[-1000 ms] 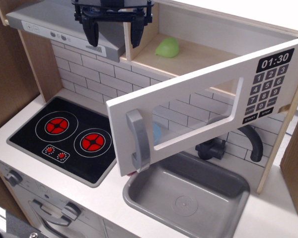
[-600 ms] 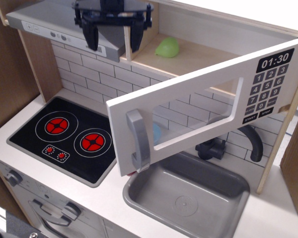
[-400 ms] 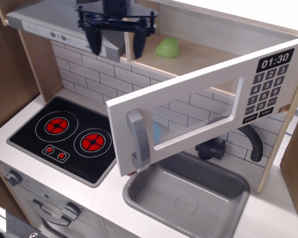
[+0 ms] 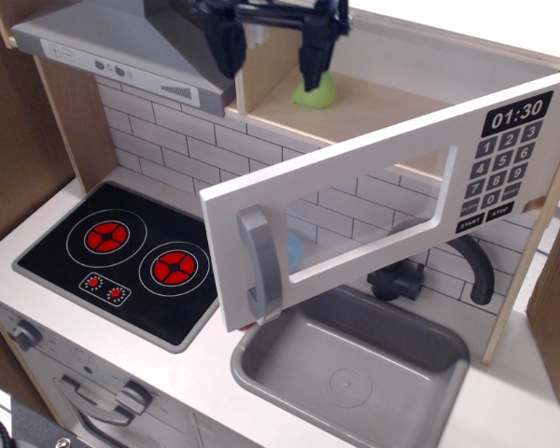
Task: Close microwave
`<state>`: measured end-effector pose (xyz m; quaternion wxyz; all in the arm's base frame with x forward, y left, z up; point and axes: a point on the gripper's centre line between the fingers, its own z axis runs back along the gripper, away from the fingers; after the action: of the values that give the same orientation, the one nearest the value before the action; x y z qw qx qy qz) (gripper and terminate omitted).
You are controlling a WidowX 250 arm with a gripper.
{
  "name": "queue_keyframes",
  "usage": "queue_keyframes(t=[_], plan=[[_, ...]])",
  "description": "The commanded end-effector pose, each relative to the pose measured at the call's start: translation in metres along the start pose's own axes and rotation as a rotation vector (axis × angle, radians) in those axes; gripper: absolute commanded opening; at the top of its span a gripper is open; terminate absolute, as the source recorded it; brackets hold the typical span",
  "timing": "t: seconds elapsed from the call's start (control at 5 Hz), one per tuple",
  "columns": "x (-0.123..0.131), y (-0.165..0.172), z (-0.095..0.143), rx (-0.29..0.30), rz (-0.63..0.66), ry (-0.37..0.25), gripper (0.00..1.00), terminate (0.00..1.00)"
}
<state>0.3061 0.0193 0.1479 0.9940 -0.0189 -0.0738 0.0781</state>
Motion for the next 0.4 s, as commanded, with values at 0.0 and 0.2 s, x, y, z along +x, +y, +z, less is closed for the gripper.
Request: queue_keyframes(t=[0.0, 0.2], plan=[[-0.024, -0.0168, 0.0286, -0.125, -0.219, 0.062, 1.0, 0.0], [-0.0334, -0.0256, 0.023, -0.147, -0.28, 0.099, 1.0, 0.0]])
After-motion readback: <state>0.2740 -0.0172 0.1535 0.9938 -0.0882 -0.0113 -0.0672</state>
